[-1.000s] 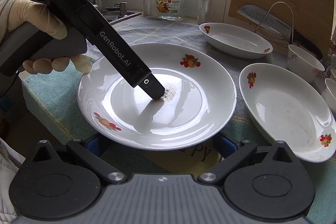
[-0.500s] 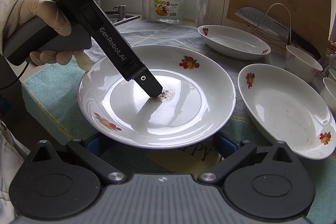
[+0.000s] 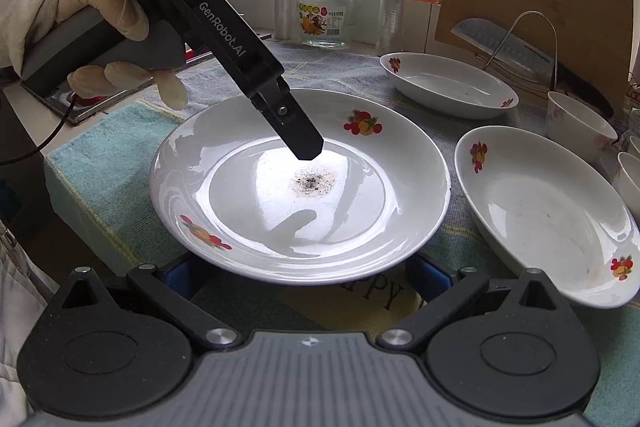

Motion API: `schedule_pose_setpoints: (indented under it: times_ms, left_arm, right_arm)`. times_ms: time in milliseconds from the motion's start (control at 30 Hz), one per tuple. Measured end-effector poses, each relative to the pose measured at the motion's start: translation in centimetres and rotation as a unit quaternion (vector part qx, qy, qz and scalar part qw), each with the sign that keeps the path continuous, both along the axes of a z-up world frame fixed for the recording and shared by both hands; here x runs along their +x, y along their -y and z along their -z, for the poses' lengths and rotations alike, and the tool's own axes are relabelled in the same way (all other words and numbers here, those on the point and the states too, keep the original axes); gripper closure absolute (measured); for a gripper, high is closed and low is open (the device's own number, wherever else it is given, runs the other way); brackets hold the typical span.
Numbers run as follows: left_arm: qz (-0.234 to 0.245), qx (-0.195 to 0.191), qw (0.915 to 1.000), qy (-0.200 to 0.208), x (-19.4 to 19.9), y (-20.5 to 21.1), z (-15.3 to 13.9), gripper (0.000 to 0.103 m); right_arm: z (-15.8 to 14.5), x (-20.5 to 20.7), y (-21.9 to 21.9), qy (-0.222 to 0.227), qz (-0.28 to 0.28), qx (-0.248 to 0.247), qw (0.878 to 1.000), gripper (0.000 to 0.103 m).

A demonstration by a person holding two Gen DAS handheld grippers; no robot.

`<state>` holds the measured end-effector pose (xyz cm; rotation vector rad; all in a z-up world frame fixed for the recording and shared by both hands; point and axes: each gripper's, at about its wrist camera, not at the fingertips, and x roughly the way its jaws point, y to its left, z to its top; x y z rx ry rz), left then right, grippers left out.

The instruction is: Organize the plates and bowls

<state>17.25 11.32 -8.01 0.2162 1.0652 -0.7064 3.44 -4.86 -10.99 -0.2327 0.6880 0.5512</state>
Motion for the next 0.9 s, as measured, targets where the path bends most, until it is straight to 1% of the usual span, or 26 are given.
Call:
schedule_pose_setpoints:
  times_ms: [67,167,300,433,633,767,900]
  left_arm:
    - [0.015,0.005,0.9998,-0.007,0.4,0.2,0.0,0.008]
    - [0.036,0.007,0.9989,-0.03,0.9,0.6,0.3,0.016]
    - [0.052,0.011,0.9975,-0.046,1.5,0.7,0.3,0.017]
    - [0.058,-0.002,0.9952,-0.078,2.3,0.6,0.4,0.017]
    - [0.066,-0.002,0.9931,-0.097,3.0,0.3,0.5,0.018]
    - [0.071,-0.002,0.992,-0.104,3.3,0.3,0.5,0.021]
    - [0.074,-0.003,0.9914,-0.108,3.4,0.4,0.6,0.021]
  right_arm:
    - [0.0,0.0,0.0,0.002,-0.004,0.001,1.0,0.0]
    - [0.0,0.1,0.2,0.004,-0.01,0.003,1.0,0.0]
    - [0.0,0.2,0.1,0.004,-0.018,0.002,1.0,0.0]
    - [-0.1,0.3,0.1,0.003,-0.023,0.001,1.0,0.0]
    - [0.0,0.3,0.1,0.003,-0.025,0.001,1.0,0.0]
    - [0.0,0.4,0.1,0.002,-0.027,0.002,1.0,0.0]
    - [0.0,0.5,0.1,0.001,-0.028,0.002,1.0,0.0]
